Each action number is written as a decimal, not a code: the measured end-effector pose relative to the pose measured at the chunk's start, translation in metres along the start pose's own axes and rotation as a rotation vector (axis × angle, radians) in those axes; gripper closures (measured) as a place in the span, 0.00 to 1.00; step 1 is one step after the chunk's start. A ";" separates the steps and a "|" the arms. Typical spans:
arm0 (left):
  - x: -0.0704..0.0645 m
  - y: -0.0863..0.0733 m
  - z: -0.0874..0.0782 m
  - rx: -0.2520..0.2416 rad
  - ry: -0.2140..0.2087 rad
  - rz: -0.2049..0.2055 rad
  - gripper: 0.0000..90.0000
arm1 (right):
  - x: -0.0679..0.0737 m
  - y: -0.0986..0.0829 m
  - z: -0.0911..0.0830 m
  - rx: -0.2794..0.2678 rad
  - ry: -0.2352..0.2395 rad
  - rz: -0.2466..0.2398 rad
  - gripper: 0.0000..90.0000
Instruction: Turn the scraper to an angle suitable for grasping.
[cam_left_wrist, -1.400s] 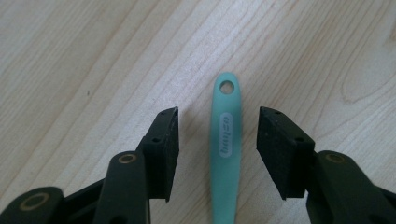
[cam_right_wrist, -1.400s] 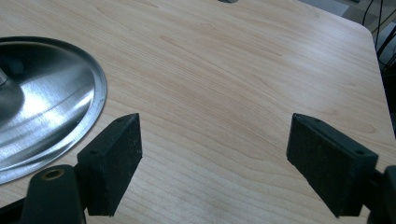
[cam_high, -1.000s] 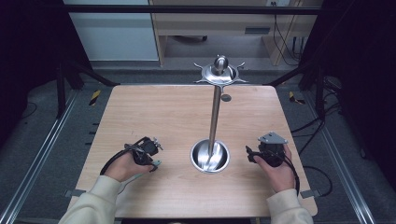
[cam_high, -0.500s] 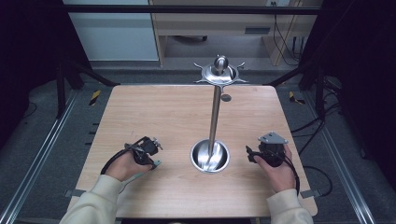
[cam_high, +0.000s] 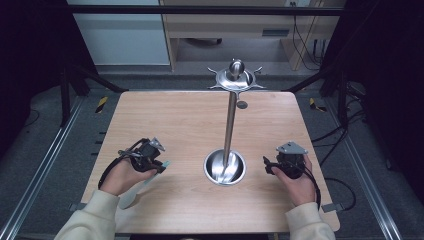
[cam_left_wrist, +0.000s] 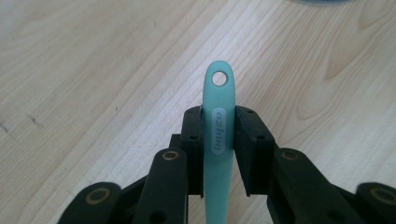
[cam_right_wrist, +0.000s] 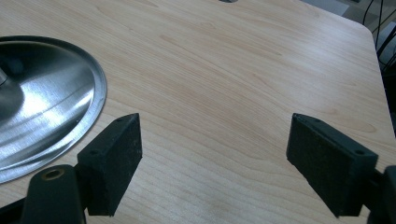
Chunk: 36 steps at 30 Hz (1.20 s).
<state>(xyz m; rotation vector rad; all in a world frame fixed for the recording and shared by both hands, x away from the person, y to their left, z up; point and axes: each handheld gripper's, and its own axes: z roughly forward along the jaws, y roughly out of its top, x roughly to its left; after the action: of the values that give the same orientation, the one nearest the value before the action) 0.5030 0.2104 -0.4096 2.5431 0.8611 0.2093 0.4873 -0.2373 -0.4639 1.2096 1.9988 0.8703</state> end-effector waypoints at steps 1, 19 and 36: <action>0.000 0.000 -0.005 -0.018 -0.001 -0.002 0.82 | 0.000 0.000 0.000 0.002 0.000 -0.001 0.20; -0.030 0.017 -0.081 -0.323 0.065 0.025 0.82 | 0.004 0.002 0.003 0.004 0.015 -0.003 0.20; -0.041 0.026 -0.113 -0.492 0.072 0.031 0.82 | 0.003 0.001 0.002 0.007 0.008 0.006 0.19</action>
<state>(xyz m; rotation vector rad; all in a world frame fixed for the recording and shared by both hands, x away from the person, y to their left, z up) 0.4534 0.2079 -0.2973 2.0984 0.6931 0.4634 0.4879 -0.2340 -0.4648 1.2179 2.0069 0.8725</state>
